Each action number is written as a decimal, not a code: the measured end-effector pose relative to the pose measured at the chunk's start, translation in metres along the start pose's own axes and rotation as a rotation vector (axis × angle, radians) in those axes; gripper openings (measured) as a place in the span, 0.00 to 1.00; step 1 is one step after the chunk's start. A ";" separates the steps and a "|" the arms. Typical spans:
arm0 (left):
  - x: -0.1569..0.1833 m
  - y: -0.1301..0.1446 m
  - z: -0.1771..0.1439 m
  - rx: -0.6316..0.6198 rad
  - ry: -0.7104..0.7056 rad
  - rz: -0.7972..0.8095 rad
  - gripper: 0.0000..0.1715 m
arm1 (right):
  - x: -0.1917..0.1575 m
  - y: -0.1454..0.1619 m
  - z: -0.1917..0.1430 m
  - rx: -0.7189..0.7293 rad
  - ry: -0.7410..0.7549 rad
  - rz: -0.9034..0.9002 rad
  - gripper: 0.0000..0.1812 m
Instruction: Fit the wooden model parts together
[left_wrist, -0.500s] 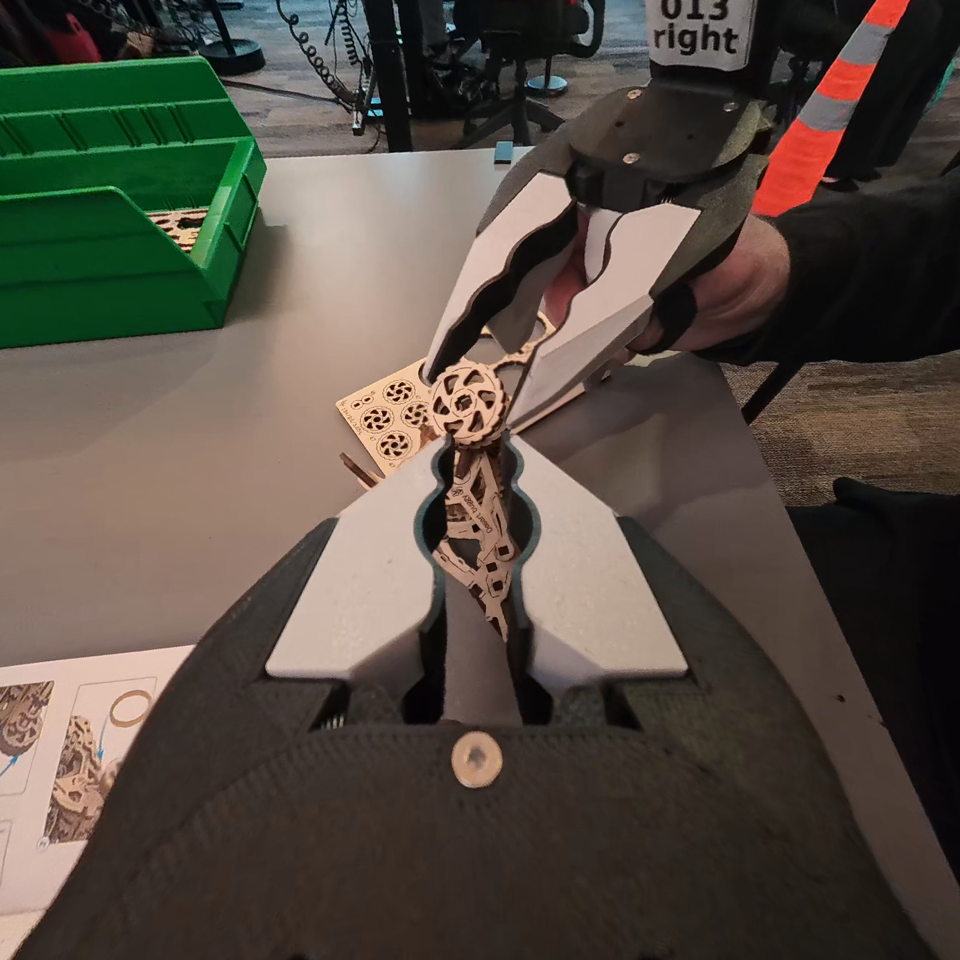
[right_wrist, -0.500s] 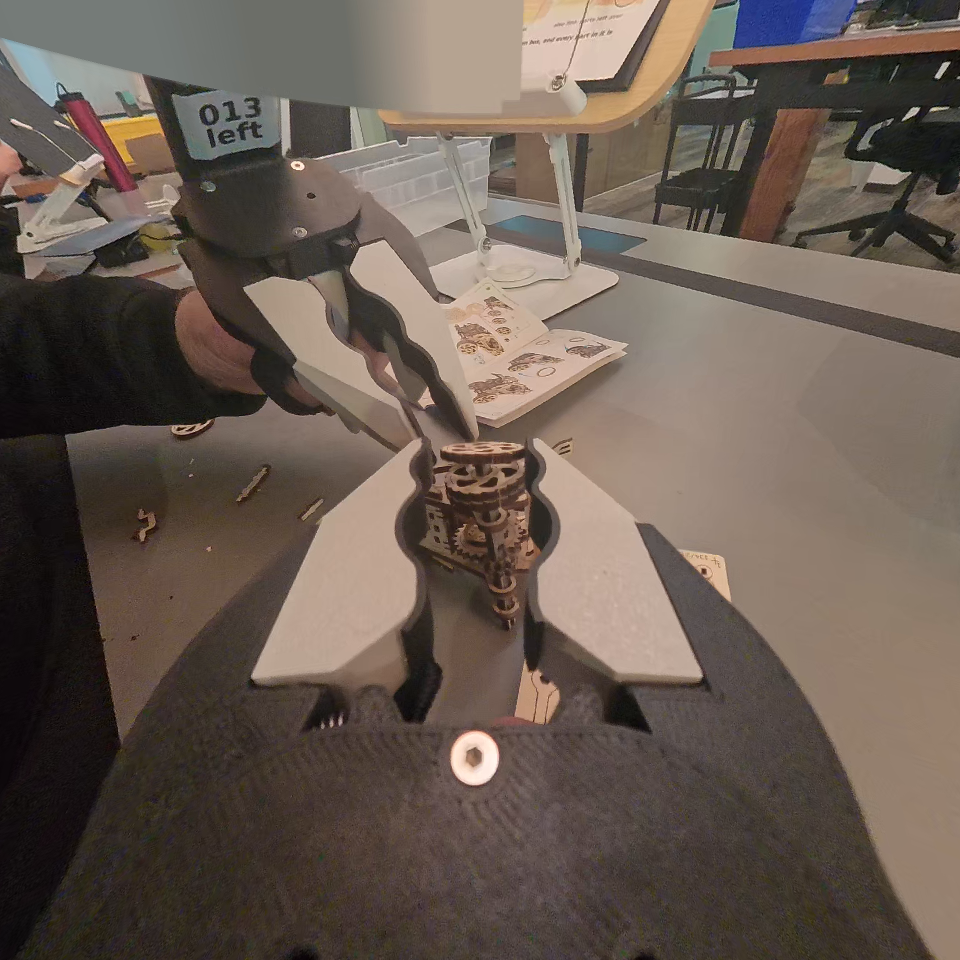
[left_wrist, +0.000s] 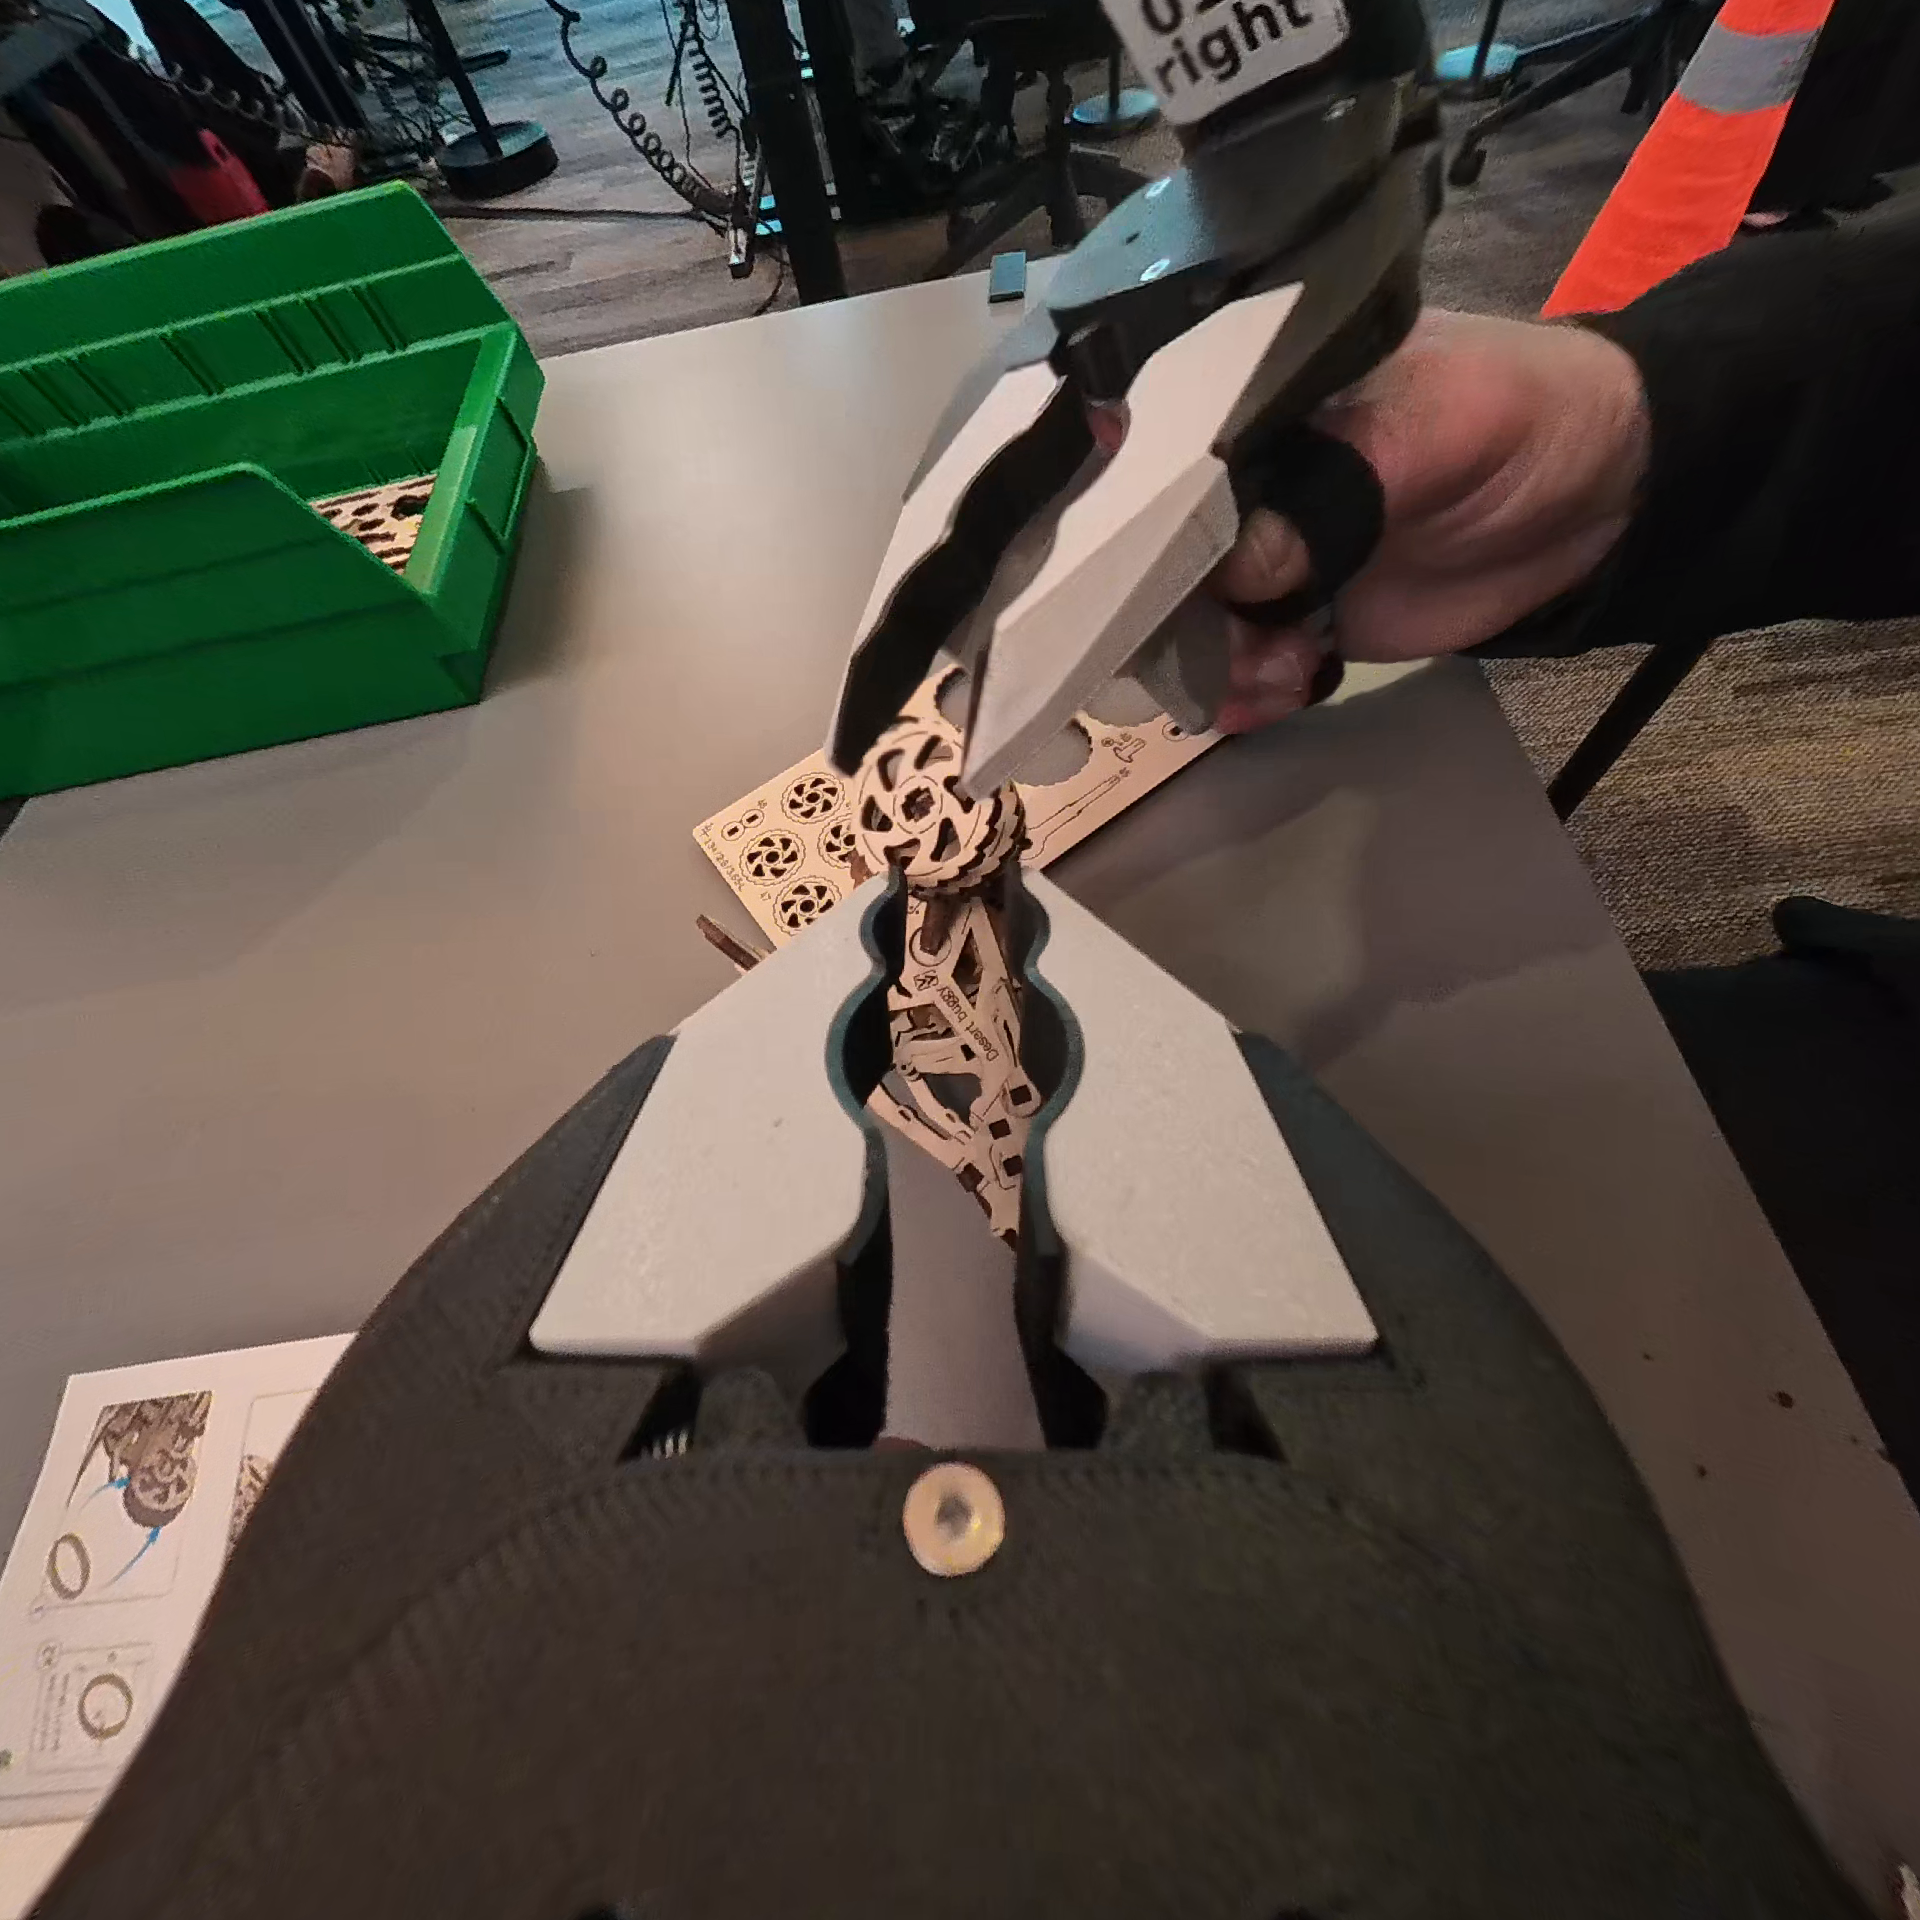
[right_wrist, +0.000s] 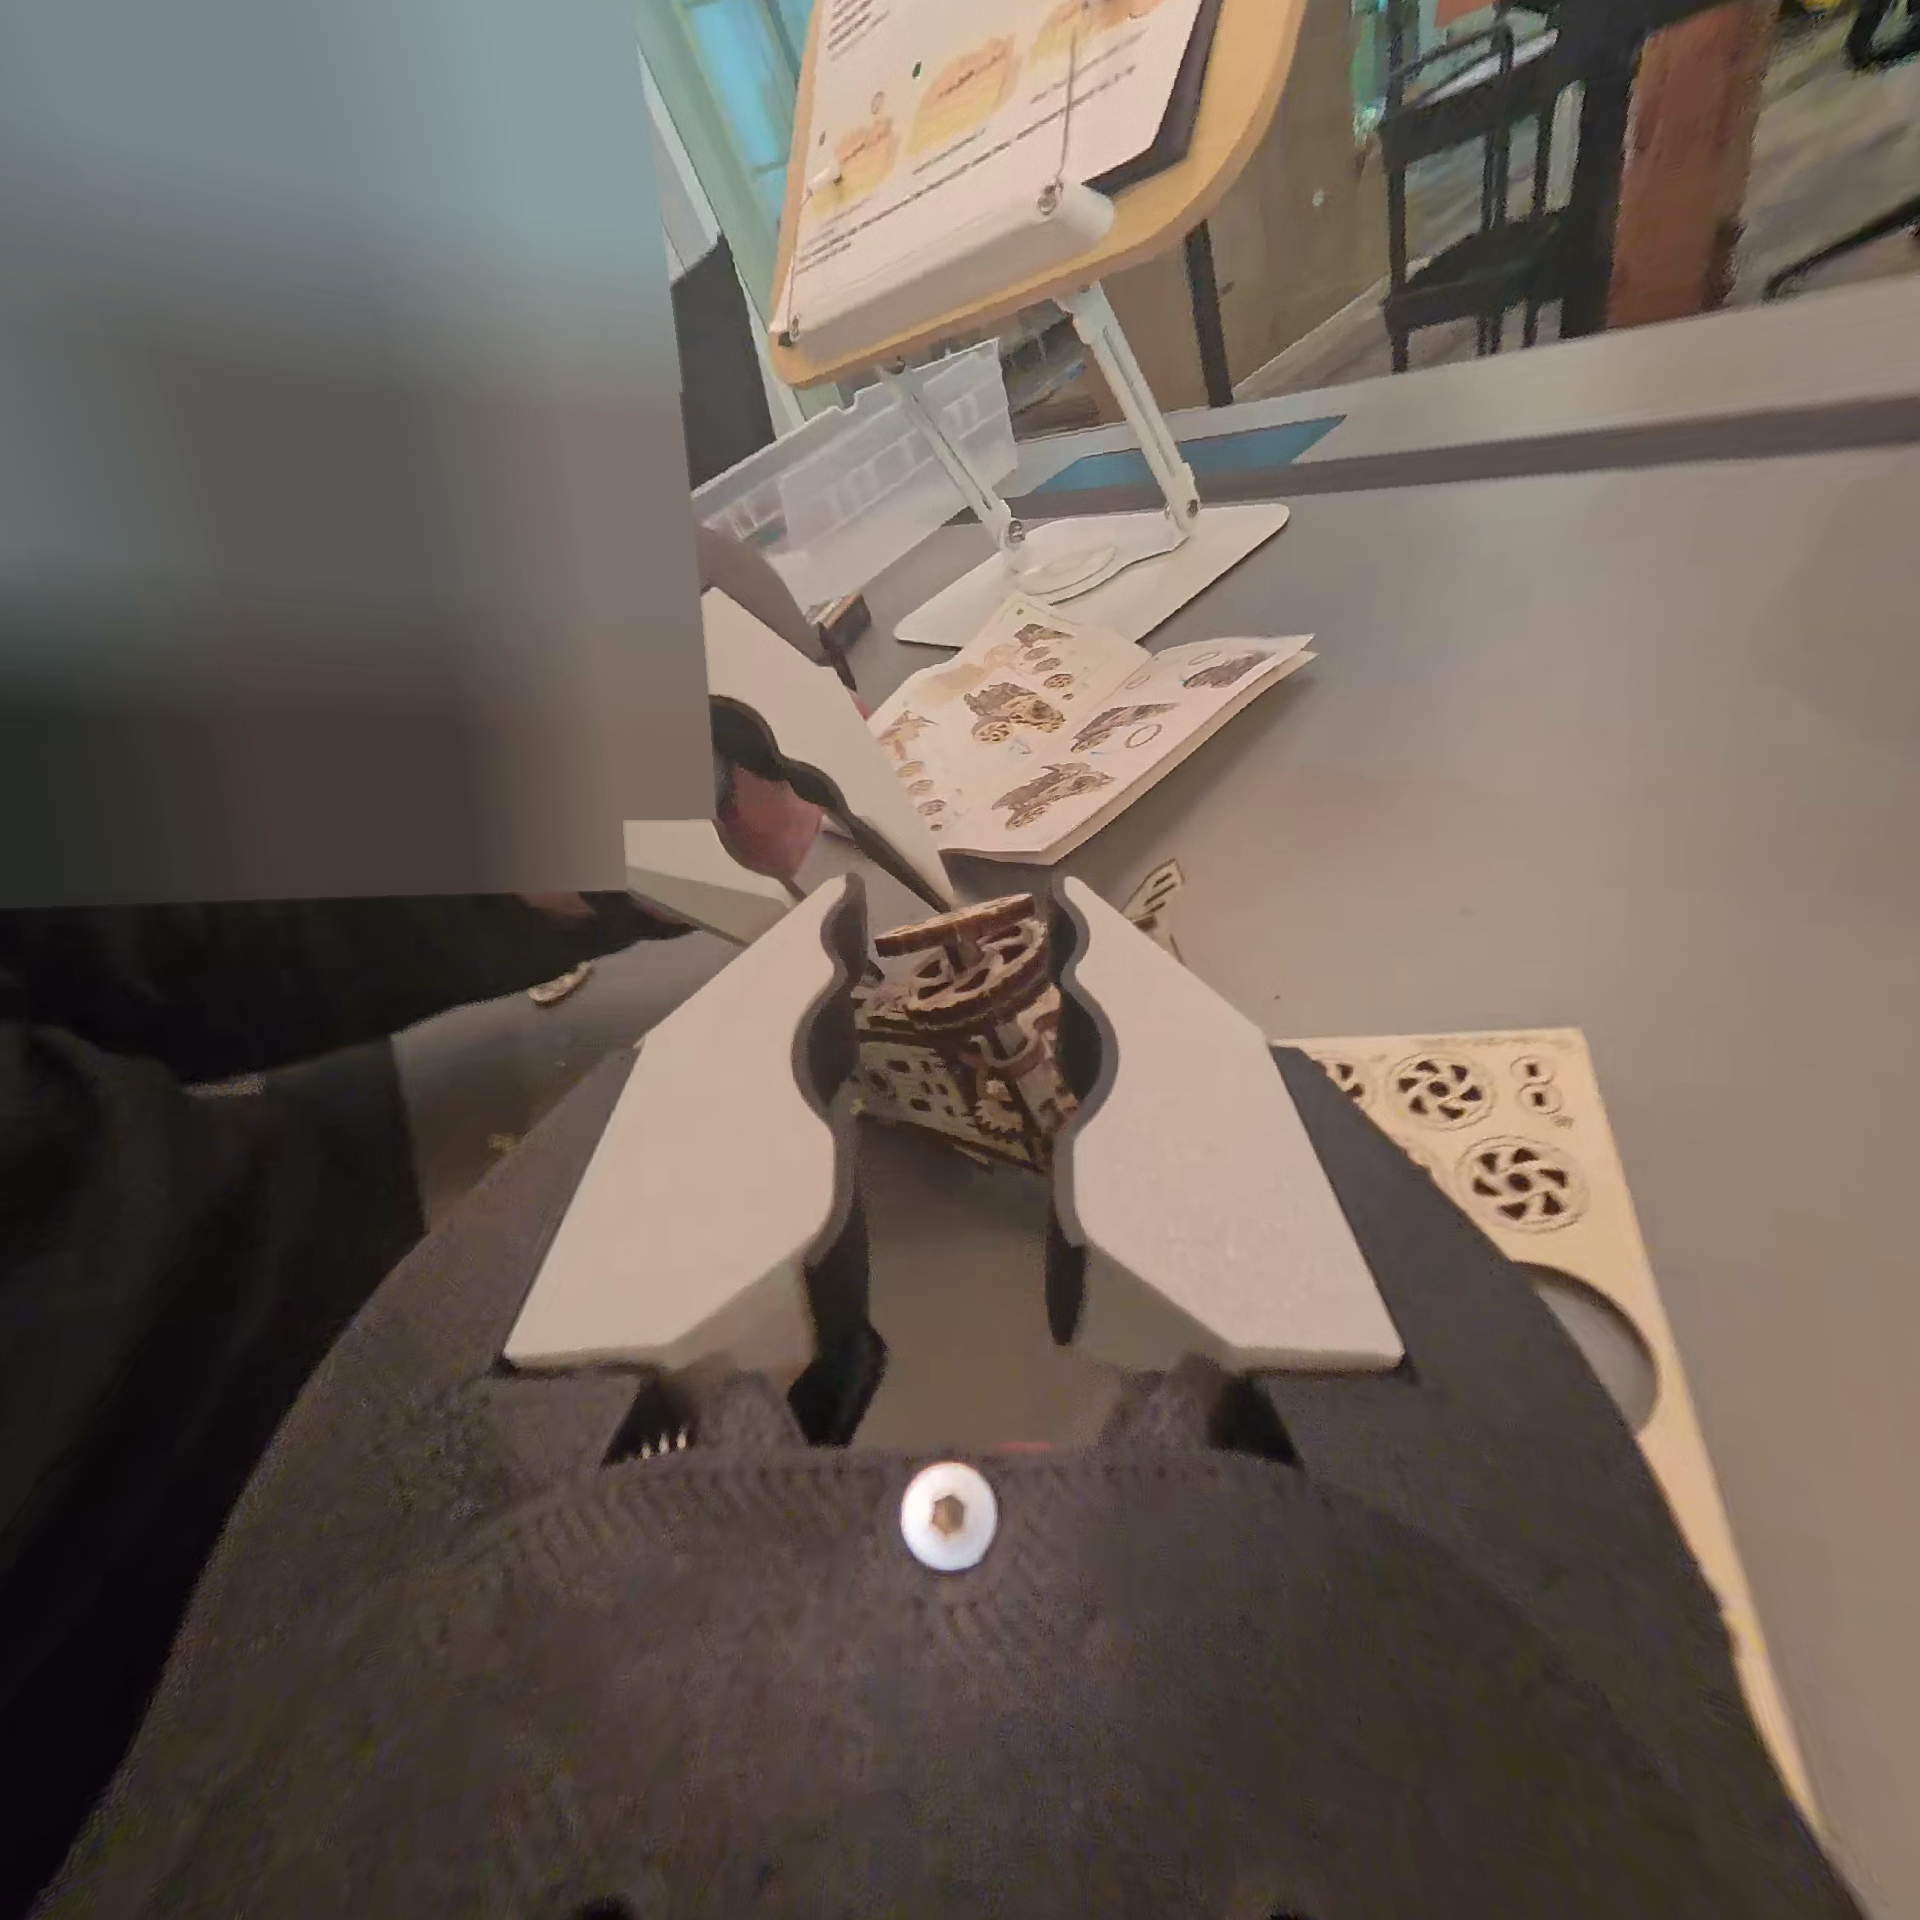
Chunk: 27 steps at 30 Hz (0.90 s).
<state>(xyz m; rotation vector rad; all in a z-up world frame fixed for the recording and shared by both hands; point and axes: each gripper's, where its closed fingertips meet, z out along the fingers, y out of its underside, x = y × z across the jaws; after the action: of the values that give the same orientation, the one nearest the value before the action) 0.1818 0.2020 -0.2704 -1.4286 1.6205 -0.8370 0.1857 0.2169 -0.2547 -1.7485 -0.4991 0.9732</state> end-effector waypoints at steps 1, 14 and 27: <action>0.000 0.000 0.000 0.000 -0.003 0.006 0.09 | 0.001 0.001 0.000 0.000 -0.008 0.049 0.17; 0.004 -0.001 0.004 -0.019 -0.034 0.062 0.09 | 0.013 0.012 -0.011 0.027 0.008 0.372 0.27; 0.007 -0.002 0.007 -0.034 -0.052 0.127 0.09 | 0.002 0.015 -0.010 0.073 -0.092 0.569 0.18</action>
<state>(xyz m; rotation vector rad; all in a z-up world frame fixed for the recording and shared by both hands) 0.1887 0.1951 -0.2728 -1.3441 1.6743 -0.6973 0.1934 0.2074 -0.2675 -1.8210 -0.0093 1.4517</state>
